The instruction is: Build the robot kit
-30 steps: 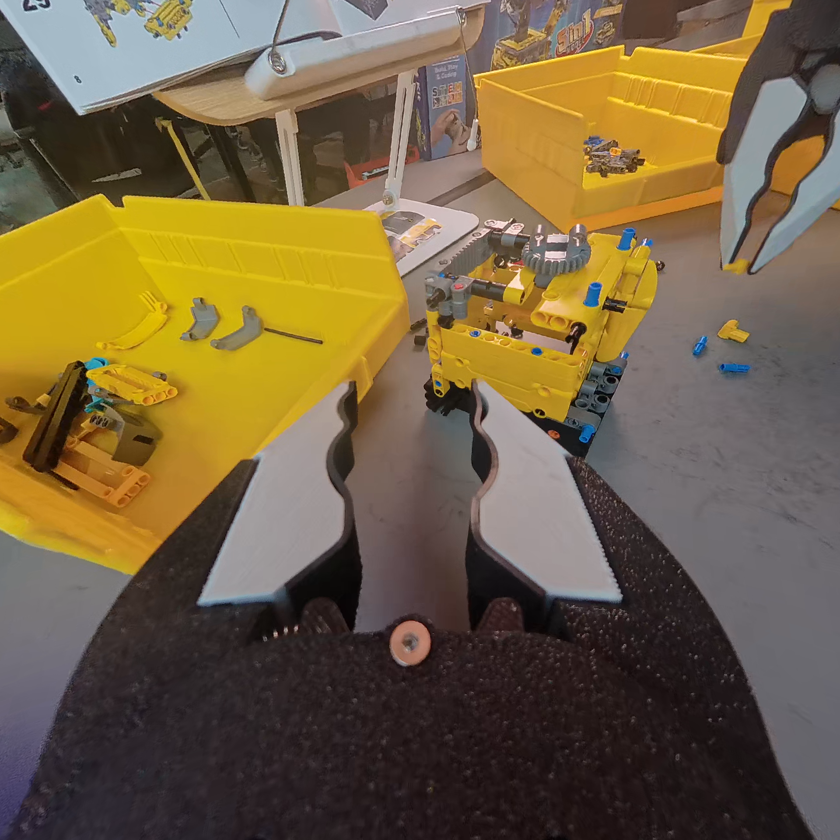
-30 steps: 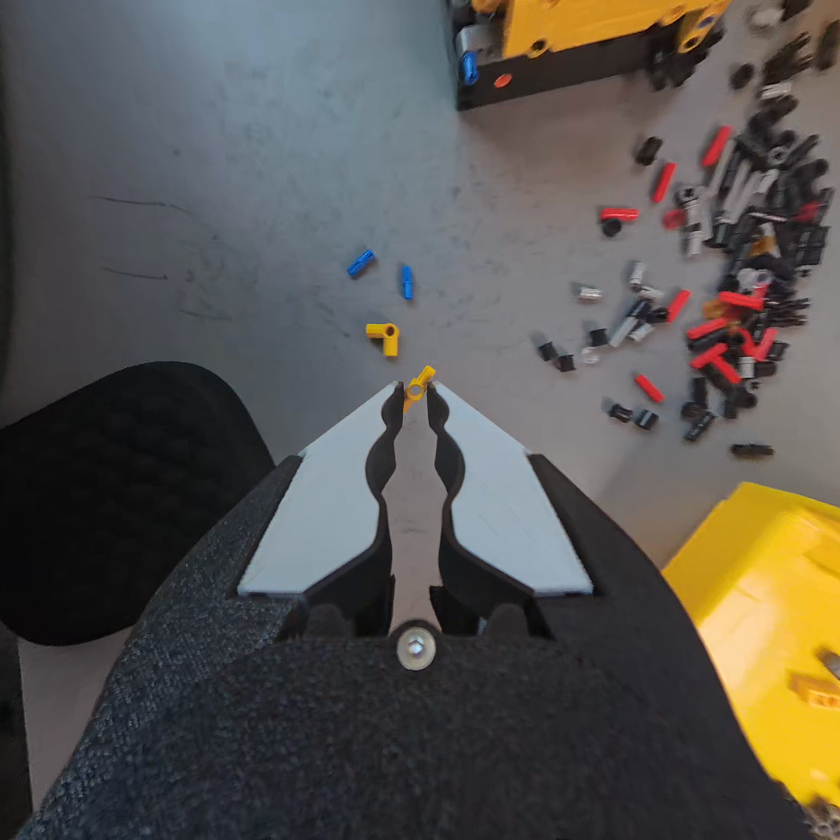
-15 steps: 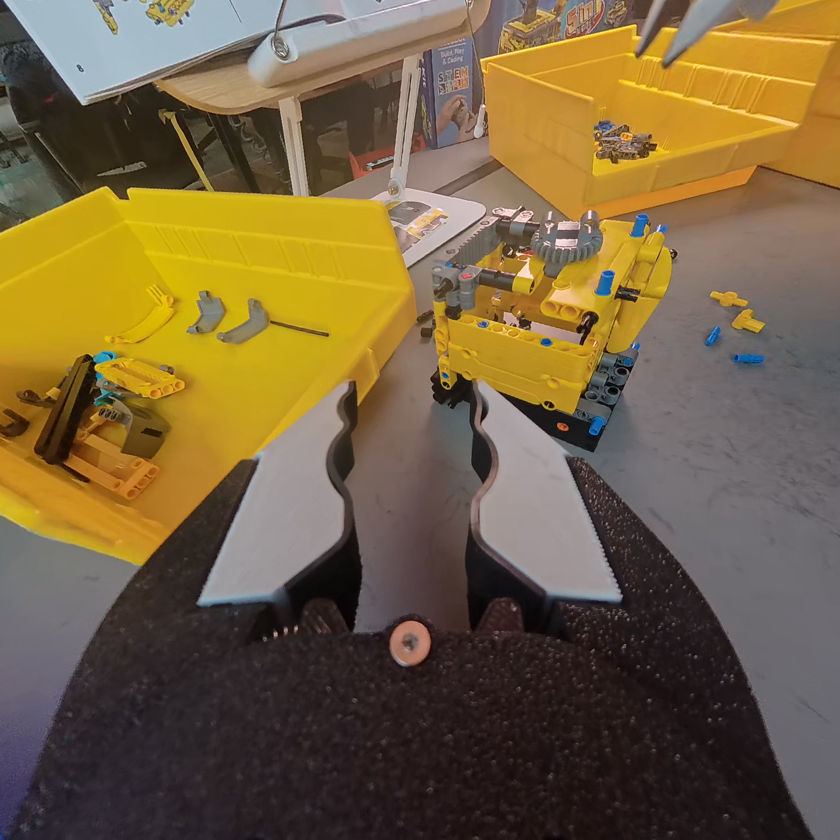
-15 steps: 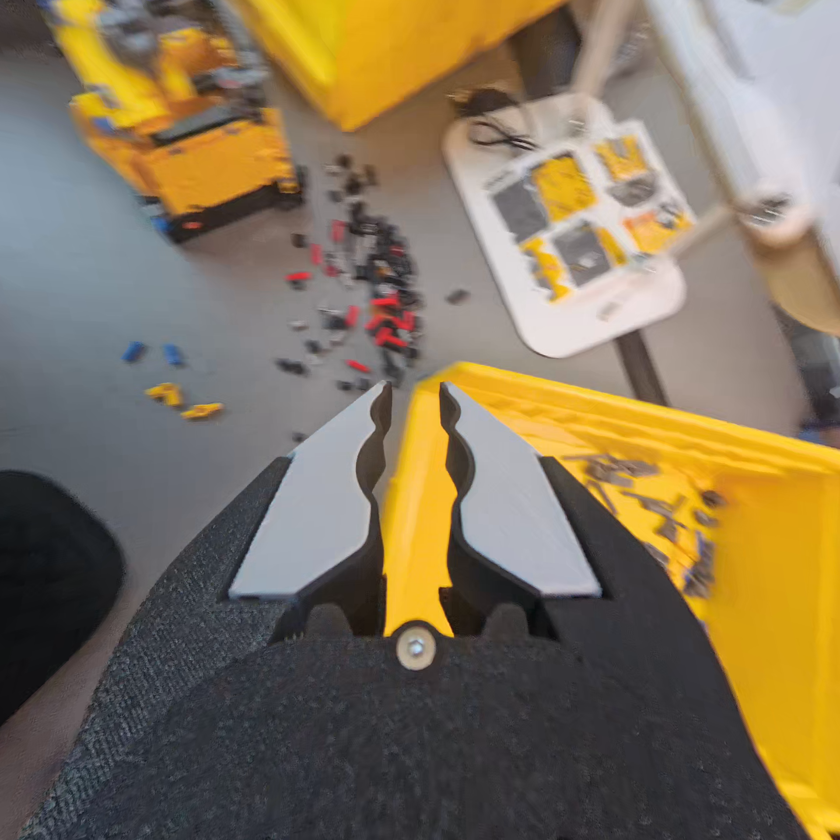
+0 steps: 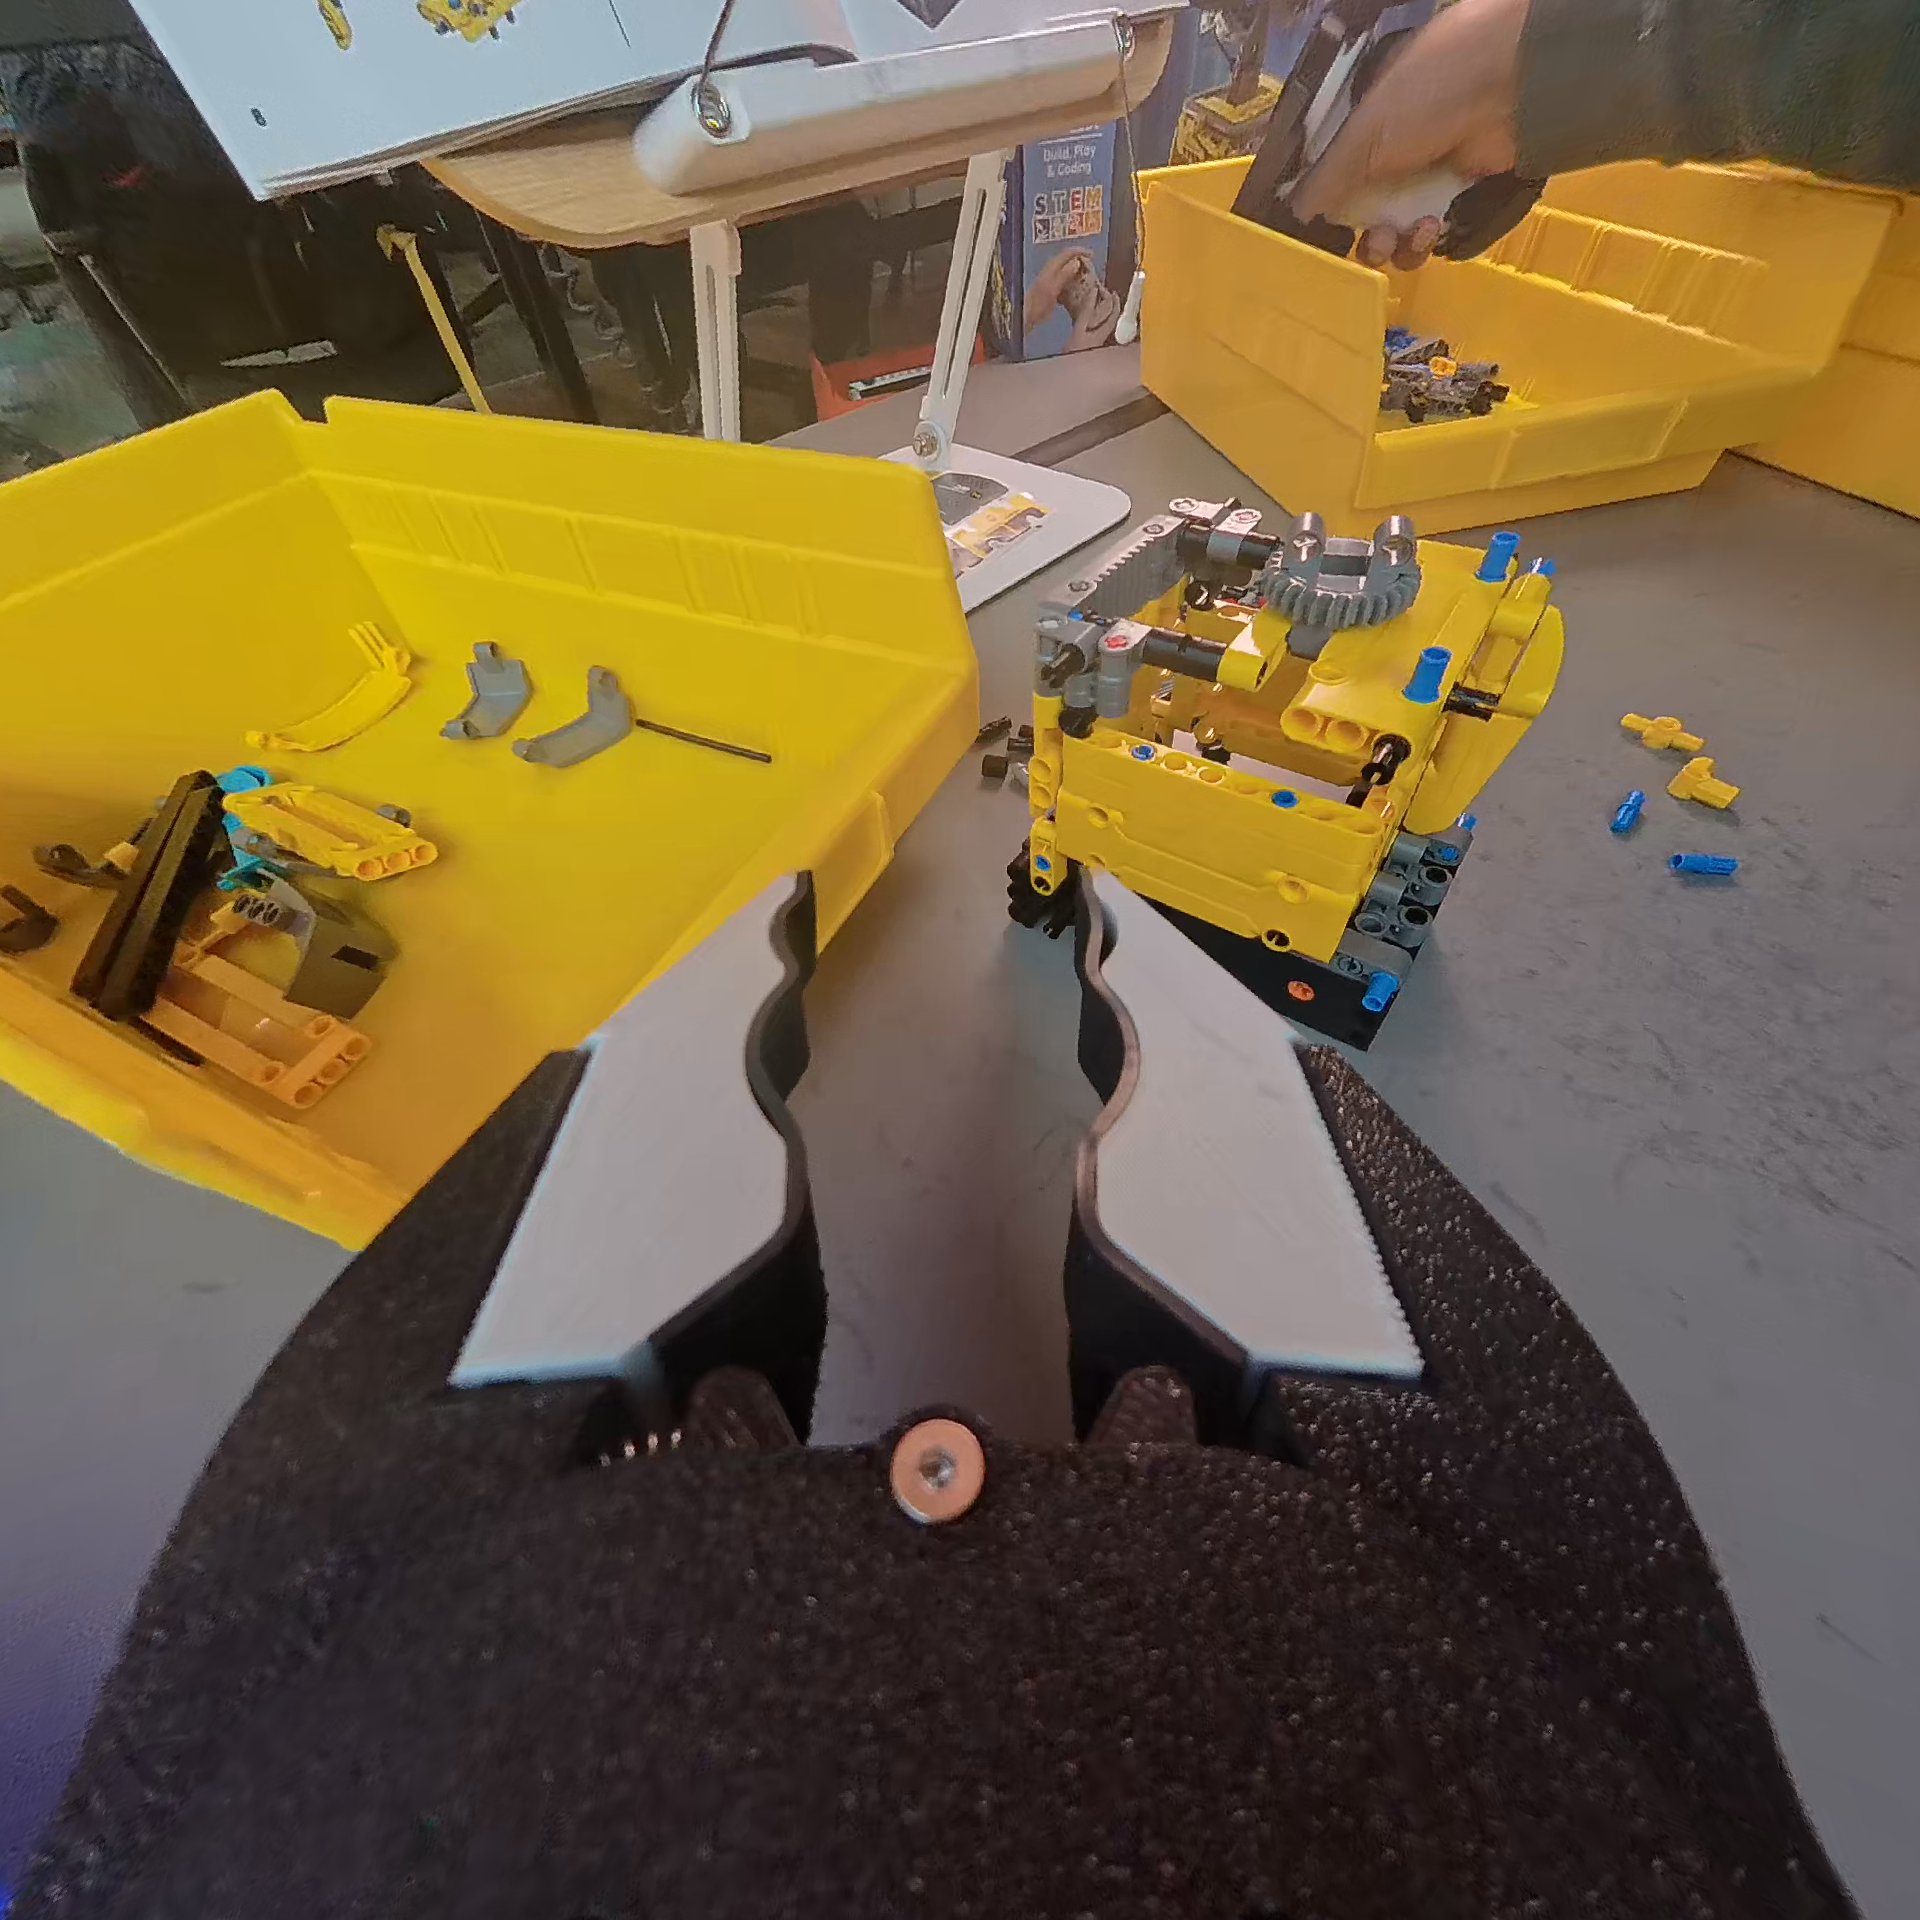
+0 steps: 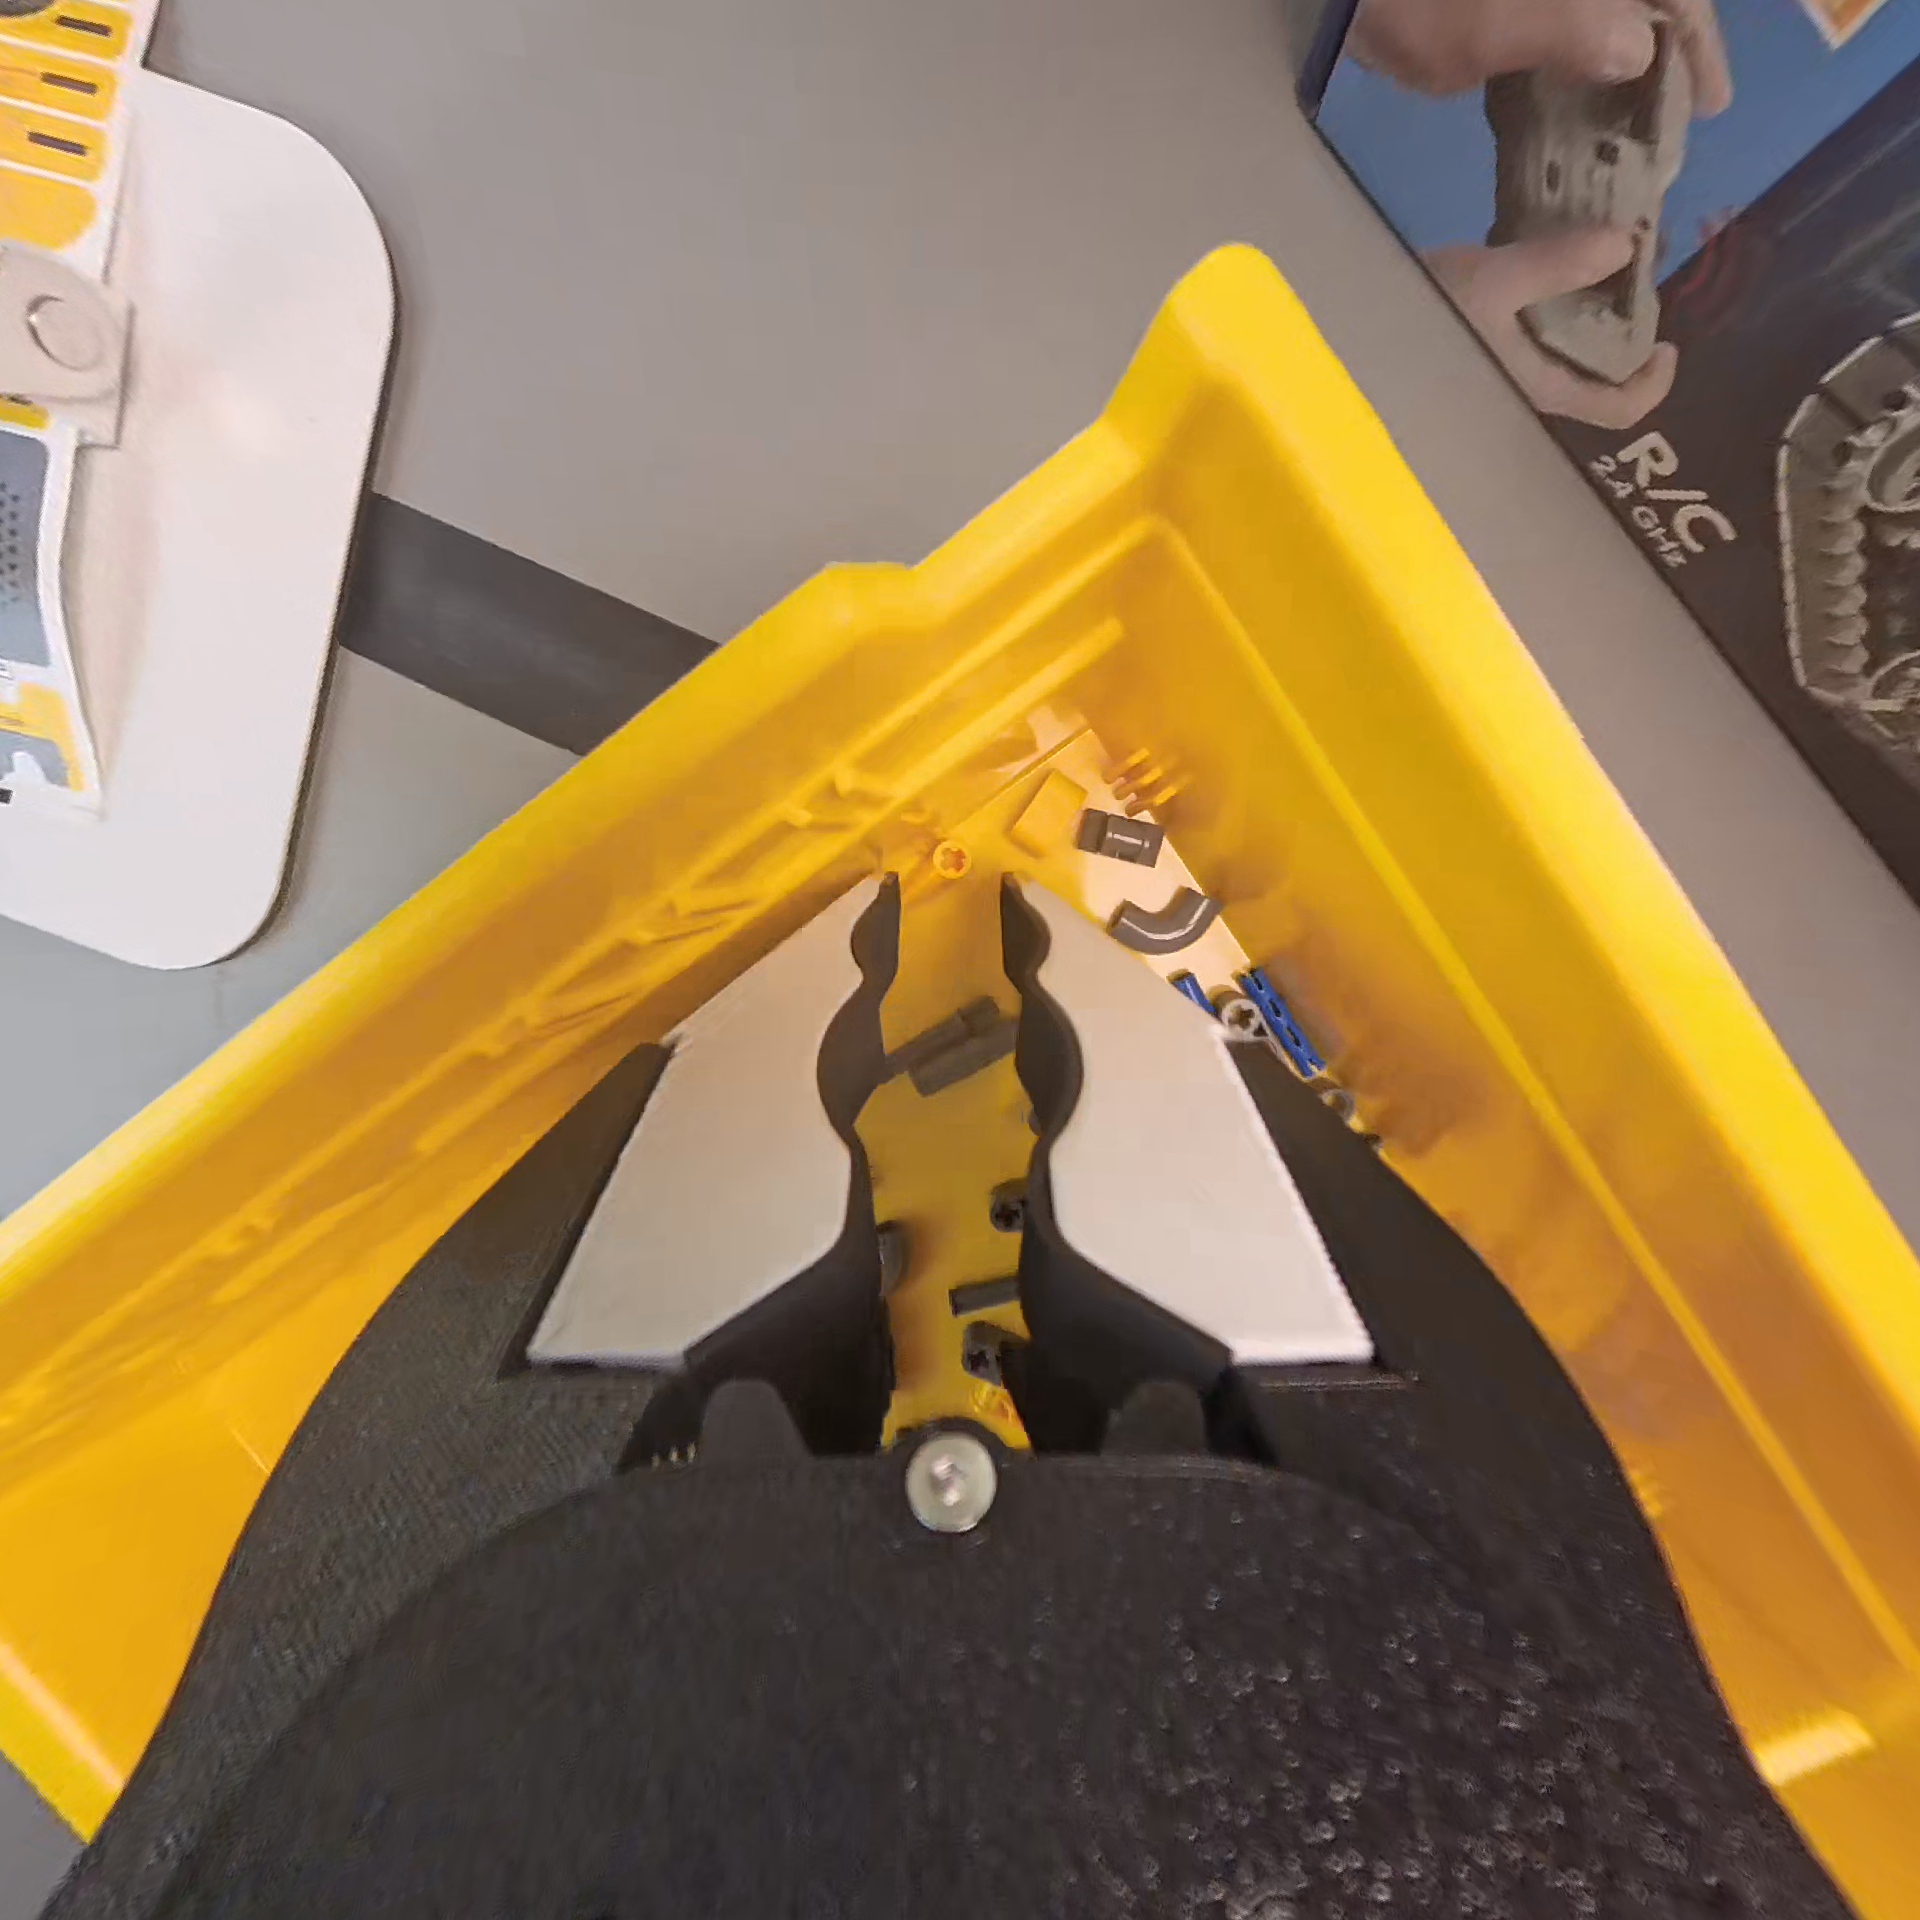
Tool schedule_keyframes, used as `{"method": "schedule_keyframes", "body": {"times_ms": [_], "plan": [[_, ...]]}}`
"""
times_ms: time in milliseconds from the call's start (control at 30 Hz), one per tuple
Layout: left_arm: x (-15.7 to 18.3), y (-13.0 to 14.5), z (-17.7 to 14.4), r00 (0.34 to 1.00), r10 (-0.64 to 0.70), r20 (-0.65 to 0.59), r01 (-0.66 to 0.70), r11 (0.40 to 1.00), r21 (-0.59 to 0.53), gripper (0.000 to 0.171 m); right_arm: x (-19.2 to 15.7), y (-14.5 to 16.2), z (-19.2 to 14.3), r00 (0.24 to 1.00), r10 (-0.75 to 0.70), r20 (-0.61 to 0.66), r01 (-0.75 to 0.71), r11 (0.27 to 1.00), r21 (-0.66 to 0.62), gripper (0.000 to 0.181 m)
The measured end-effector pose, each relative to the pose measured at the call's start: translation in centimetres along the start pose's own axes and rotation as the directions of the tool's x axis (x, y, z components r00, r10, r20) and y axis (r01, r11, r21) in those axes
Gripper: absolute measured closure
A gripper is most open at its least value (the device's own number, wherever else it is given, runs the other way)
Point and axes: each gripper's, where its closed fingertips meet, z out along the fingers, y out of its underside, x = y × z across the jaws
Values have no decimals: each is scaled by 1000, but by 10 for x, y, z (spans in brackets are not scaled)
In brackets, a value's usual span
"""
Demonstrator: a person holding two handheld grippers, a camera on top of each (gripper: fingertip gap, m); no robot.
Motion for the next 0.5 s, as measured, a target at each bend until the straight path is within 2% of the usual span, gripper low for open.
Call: {"method": "schedule_keyframes", "body": {"times_ms": [200,267,500], "plan": [[1,0,0,1000,-6,-15,6,1000,-1,123,2,0,7,1000,1,-1,-1,1000,14,167],[1,0,0,1000,-10,-15,10,1000,-2,123,6,0,7,999,-30,-32,31,999,9,175],[-1,0,0,1000,-16,-5,16,1000,2,123,7,1,-1,987,-117,-105,120,992,23,177]]}}
